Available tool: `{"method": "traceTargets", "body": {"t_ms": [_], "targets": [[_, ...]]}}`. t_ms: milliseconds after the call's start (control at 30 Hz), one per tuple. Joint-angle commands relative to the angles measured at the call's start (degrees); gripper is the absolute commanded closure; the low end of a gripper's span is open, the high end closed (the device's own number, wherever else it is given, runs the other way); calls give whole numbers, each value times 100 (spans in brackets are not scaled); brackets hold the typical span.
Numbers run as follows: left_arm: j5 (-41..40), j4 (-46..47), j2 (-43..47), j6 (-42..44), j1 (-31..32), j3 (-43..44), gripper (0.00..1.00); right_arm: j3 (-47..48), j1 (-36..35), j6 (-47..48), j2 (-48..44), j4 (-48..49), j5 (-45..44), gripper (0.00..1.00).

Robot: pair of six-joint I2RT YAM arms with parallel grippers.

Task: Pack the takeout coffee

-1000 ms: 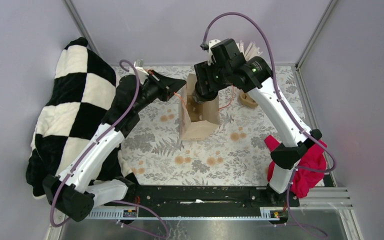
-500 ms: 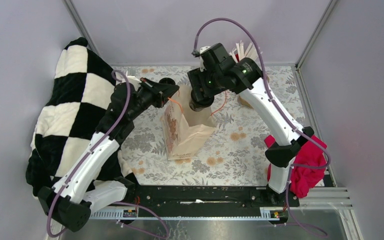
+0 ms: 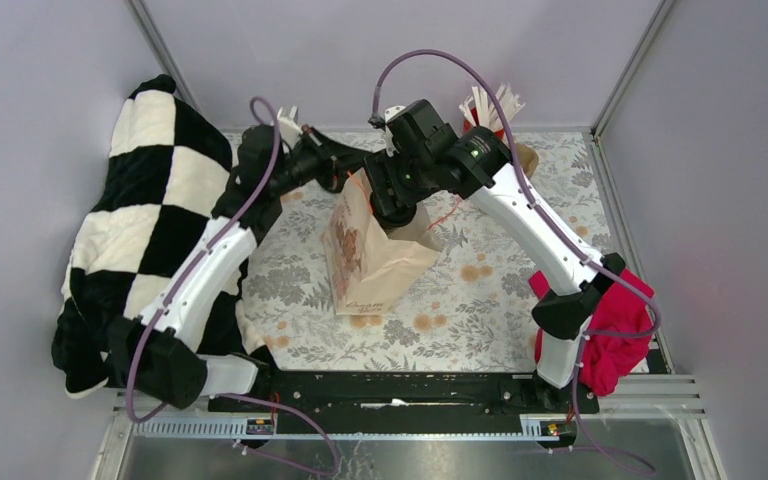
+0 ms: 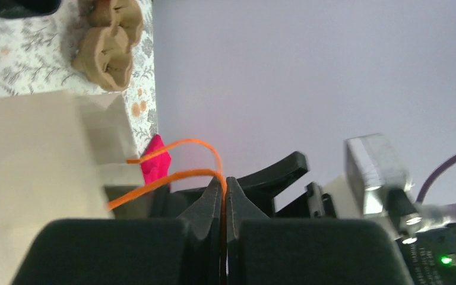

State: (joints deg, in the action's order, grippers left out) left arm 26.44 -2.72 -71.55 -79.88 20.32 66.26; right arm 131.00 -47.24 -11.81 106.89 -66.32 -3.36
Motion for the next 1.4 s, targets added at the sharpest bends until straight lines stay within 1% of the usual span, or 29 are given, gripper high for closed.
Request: {"method": "traceTargets", "body": {"t_ms": [0,67,133,233,300,367,433,500,567,600,667,733,767,800,833,900,933,967,1000,1033,1067,1100,1133,1233,1300,1367], "targets": [[1141,-351,-448,1357,-21,1419,100,-481,11,245,-637,499,98,90],[1400,-808,-667,2090,12,1944,100,-751,5,402,-901,638,-6,90],[1679,-1465,-925,2788,56,2466,100,-1162,11,594,-1234,843,-6,90],[2430,-2219,-1349,3500,88,2941,100,-2012,8,918,-1875,1469,292,90],[2614,-3082,-1731,4063,116,3372,100,-2534,5,1042,-2265,1872,518,90],[2798,-3768,-2024,4400,117,3722,100,-2905,5,1065,-2522,2150,551,91],[2632,-4648,-2292,4847,110,4327,100,-2963,5,998,-2553,2173,445,91],[2188,-5502,-2540,5147,56,4845,100,-2840,5,914,-2447,2080,368,92],[1523,-6369,-2826,5190,-41,5437,99,-2760,5,828,-2332,2084,184,92],[1401,-6631,-2931,5162,-55,5664,97,-2756,11,783,-2281,2125,156,92],[1322,-6814,-3025,5019,-54,5955,97,-2763,7,695,-2151,2227,47,93],[1391,-6712,-2973,4921,-54,5977,97,-2802,5,676,-2013,2417,-65,93],[1350,-6712,-2940,4902,-54,5973,95,-2816,5,702,-1966,2533,-84,93],[1314,-6726,-2915,4901,-54,5955,92,-2805,5,756,-1909,2649,-84,93],[1234,-6752,-2888,4886,-54,5966,85,-2804,7,823,-1855,2737,-74,93],[982,-6751,-2847,4763,-54,6030,65,-2877,9,943,-1786,2940,-37,93],[848,-6756,-2833,4679,-54,6143,52,-2926,5,981,-1760,3065,-26,93],[572,-6814,-2822,4582,-54,6356,39,-2927,9,1003,-1719,3120,-11,93],[268,-6862,-2767,4506,-56,6553,29,-2888,9,999,-1661,3168,26,93],[-153,-6917,-2663,4395,-54,6701,21,-2828,5,959,-1601,3201,32,93],[-634,-6989,-2500,4281,-54,6695,13,-2748,5,870,-1528,3223,-16,94],[-1079,-7047,-2318,4177,-54,6602,7,-2680,6,768,-1457,3244,-83,94],[-1512,-7129,-2106,4069,-54,6442,2,-2616,9,688,-1392,3273,-129,94],[-2490,-7397,-1524,3759,14,5797,1,-2416,5,576,-1195,3228,-269,95],[-2861,-7503,-1282,3550,208,5405,5,-2370,14,583,-1161,3197,-368,95],[-3018,-7499,-1223,3395,518,5143,6,-2412,18,584,-1174,3225,-376,95]]}}
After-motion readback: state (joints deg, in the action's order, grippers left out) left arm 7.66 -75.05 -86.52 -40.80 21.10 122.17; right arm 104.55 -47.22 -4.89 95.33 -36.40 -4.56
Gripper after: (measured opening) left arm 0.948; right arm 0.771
